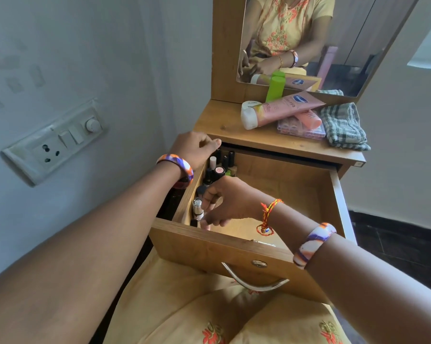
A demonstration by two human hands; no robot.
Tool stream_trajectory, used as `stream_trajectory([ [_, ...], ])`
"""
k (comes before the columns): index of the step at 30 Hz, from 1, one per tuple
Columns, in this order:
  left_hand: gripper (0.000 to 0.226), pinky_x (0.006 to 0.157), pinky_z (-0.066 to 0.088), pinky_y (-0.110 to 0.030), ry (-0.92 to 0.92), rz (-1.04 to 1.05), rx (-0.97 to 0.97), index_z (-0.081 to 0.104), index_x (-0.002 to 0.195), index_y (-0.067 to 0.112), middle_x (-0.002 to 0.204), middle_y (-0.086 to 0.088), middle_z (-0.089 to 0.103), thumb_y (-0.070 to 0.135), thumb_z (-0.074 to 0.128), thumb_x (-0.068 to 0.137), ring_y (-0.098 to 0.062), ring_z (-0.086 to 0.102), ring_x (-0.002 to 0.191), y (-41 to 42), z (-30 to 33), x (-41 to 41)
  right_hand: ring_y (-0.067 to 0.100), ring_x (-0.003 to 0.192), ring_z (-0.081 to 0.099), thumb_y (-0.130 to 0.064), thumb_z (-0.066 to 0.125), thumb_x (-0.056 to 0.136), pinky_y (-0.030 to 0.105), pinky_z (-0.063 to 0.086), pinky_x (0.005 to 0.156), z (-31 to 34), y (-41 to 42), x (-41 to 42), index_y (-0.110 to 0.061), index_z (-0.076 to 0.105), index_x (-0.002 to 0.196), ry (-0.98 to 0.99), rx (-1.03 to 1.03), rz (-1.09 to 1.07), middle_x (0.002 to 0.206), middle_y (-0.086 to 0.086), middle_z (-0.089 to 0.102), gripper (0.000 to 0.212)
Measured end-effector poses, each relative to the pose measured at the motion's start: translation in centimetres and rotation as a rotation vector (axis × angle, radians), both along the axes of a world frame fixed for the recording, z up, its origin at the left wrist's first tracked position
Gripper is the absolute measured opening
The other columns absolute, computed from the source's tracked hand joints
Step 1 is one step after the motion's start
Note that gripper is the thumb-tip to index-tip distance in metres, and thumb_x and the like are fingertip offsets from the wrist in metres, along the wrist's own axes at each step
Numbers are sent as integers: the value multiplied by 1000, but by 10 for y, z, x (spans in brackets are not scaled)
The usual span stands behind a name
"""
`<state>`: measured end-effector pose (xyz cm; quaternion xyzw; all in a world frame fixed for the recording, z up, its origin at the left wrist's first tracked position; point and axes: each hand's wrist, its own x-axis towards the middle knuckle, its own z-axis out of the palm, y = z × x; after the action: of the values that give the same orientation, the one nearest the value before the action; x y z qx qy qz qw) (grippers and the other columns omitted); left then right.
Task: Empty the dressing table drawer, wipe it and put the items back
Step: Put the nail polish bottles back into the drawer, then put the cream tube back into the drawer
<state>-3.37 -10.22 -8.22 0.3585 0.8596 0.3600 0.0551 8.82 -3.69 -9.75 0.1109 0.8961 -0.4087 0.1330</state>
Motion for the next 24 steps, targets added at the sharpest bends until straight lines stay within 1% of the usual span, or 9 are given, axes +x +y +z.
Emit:
stream_trajectory([
  [1, 35, 63, 42, -20, 20, -15, -5, 67, 98, 3, 89, -7, 64, 35, 55, 92, -16, 55, 82, 5, 4, 0, 15, 62, 65, -14, 77, 74, 21, 57, 59, 2, 4, 0, -5, 66, 96, 1, -8, -7, 94, 16, 72, 26],
  [3, 32, 71, 42, -17, 65, -43, -20, 66, 106, 7, 94, -1, 60, 34, 61, 88, -14, 55, 89, 18, 14, 2, 13, 61, 65, -15, 77, 74, 17, 57, 57, 8, 14, 1, -8, 67, 94, 3, -22, -29, 94, 14, 72, 24],
  [7, 51, 87, 39, -23, 172, -92, -93, 55, 125, 13, 128, -7, 54, 36, 69, 81, -20, 52, 117, 53, 33, 1, 8, 55, 64, -14, 78, 73, 14, 54, 54, 18, 40, 6, -10, 67, 88, 39, -51, -110, 85, 11, 72, 19],
  [11, 68, 100, 37, -28, 275, -173, -223, 44, 135, 12, 140, -12, 43, 37, 71, 79, -26, 44, 127, 95, 54, -3, 1, 44, 60, -13, 80, 71, 13, 50, 49, 17, 69, 14, -12, 65, 78, 90, -99, -216, 64, 2, 66, 16],
  [14, 80, 105, 34, -33, 294, -217, -343, 34, 142, 10, 146, -13, 38, 39, 72, 77, -28, 39, 133, 126, 63, -7, -2, 40, 58, -12, 80, 71, 11, 47, 45, 14, 87, 19, -11, 65, 78, 110, -142, -290, 62, 0, 63, 16],
  [17, 91, 107, 34, -35, 190, -235, -409, 27, 145, 9, 150, -10, 33, 40, 75, 74, -26, 36, 136, 149, 61, -15, 1, 40, 57, -9, 80, 71, 14, 48, 46, 9, 100, 23, -12, 62, 74, 118, -205, -352, 63, 3, 63, 18],
  [19, 93, 105, 36, -35, 143, -235, -433, 28, 144, 9, 149, -10, 34, 41, 77, 72, -27, 38, 134, 160, 57, -18, 3, 41, 58, -8, 80, 71, 17, 50, 48, 5, 108, 24, -12, 61, 73, 125, -227, -356, 62, 4, 63, 19],
  [21, 88, 101, 39, -35, 146, -228, -428, 34, 141, 7, 144, -11, 41, 37, 78, 71, -27, 44, 128, 168, 52, -20, 5, 44, 58, -9, 80, 71, 20, 51, 51, 2, 115, 25, -12, 62, 74, 136, -236, -359, 61, 3, 63, 18],
  [24, 75, 98, 41, -33, 162, -205, -334, 42, 136, 5, 137, -13, 48, 25, 78, 74, -27, 48, 123, 170, 47, -21, 9, 50, 60, -11, 80, 71, 25, 56, 58, 1, 121, 26, -12, 63, 75, 154, -241, -368, 62, 2, 64, 17],
])
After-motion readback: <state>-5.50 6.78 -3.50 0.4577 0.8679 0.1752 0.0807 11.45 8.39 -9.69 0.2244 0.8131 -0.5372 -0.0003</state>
